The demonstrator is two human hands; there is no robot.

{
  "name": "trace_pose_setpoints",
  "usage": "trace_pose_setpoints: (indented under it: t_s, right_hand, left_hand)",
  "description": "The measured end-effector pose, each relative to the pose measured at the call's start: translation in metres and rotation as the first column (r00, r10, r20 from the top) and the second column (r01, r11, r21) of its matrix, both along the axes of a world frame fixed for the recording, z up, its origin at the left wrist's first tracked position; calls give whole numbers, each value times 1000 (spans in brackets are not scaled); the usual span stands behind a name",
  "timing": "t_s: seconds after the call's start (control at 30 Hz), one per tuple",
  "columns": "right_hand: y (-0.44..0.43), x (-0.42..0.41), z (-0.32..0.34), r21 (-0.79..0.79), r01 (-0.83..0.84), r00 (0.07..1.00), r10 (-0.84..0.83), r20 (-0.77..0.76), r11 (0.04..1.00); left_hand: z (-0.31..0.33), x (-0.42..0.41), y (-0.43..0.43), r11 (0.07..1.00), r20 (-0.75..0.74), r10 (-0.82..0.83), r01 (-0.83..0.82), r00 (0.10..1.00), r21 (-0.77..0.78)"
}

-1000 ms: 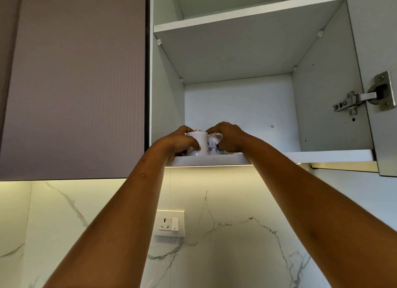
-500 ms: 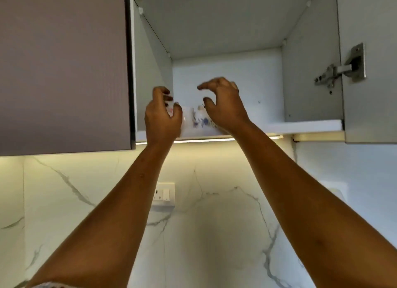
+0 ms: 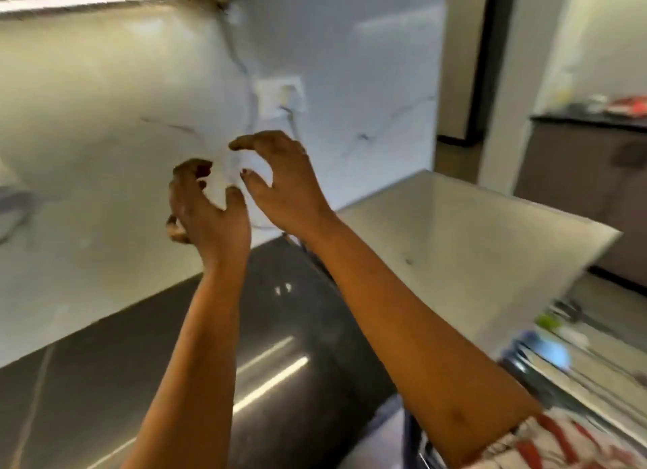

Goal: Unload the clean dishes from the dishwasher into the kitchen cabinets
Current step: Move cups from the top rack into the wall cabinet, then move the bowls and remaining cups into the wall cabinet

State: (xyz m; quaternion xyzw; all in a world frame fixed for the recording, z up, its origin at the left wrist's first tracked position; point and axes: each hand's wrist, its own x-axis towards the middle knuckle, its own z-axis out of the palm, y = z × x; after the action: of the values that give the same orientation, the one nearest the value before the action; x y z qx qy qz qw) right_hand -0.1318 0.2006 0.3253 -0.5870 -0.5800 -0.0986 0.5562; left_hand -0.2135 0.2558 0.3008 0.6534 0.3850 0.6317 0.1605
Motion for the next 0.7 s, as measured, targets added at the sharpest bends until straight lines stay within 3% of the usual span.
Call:
trace_pose_setpoints:
  t_s: [0.13, 0.33, 0.53, 0.7]
  right_hand:
    - [-78, 33, -70, -140, 158, 973, -179, -145, 977]
    - [-187, 69, -152, -326, 300, 874, -395, -283, 897]
    - [-292, 133, -208, -504, 408, 730, -603, -321, 762]
    - [-371, 190, -258, -655, 408, 585, -733, -348, 636]
  left_hand:
    - [-75, 31, -71, 938, -10, -299, 292, 954, -186]
    - [-130, 69, -180, 869, -148, -444, 383, 884, -314]
    - [-164, 133, -264, 766, -260, -639, 565, 724, -308]
    - [-207, 191, -316, 645, -321, -763, 640, 561, -417]
